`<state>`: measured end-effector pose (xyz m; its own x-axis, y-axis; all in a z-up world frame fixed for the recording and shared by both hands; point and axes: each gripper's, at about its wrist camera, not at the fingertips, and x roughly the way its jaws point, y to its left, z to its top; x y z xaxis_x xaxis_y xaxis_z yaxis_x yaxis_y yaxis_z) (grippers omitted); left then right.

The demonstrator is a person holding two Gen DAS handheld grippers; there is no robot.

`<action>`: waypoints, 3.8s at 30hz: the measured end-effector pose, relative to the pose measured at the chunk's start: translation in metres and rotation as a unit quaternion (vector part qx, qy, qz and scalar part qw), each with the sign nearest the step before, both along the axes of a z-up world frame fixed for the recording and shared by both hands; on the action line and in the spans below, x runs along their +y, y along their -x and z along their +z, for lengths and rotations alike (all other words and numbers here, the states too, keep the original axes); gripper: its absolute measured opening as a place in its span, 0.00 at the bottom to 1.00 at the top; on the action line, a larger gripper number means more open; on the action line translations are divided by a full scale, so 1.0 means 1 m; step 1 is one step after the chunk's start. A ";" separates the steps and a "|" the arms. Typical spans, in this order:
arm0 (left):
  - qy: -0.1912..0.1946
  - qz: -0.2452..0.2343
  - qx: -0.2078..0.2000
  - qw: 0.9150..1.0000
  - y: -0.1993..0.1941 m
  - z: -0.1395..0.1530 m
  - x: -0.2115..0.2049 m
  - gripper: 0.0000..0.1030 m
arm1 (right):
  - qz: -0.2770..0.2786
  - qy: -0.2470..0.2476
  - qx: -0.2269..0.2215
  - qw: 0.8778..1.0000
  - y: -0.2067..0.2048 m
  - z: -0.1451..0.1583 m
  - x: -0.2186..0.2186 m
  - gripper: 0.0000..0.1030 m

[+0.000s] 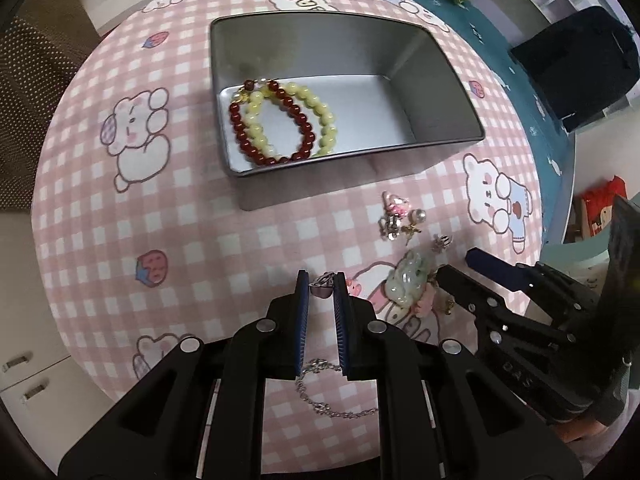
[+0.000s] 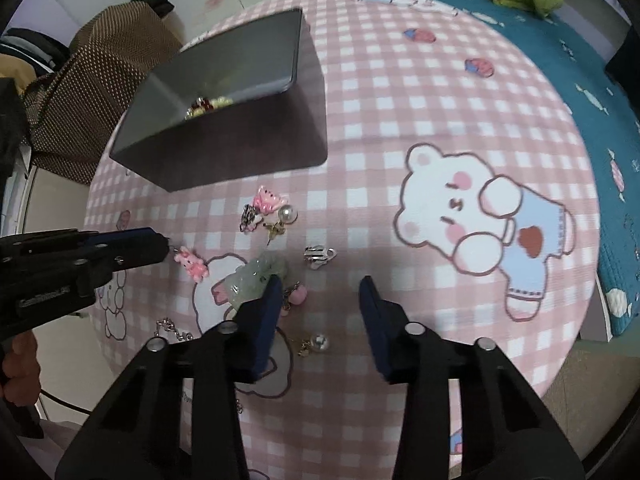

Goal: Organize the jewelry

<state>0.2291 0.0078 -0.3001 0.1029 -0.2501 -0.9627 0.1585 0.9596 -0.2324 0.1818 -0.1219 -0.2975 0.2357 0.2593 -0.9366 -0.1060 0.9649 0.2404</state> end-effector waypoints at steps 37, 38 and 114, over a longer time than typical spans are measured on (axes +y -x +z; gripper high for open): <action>0.031 0.025 -0.114 0.993 0.002 0.088 0.021 0.12 | -0.011 -0.008 -0.106 0.994 -0.006 0.067 -0.012 0.08; 0.031 0.023 -0.119 0.992 0.002 0.092 0.020 0.12 | -0.011 -0.009 -0.111 0.994 -0.008 0.071 -0.012 0.08; 0.037 -0.025 -0.084 0.995 -0.018 0.068 -0.030 0.25 | -0.038 -0.006 -0.092 0.995 -0.021 0.068 -0.024 0.54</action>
<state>0.2473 -0.0220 -0.2320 0.2460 -0.3289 -0.9118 0.2472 0.9309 -0.2691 0.2028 -0.1458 -0.2295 0.4215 0.2445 -0.8733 -0.0758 0.9691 0.2347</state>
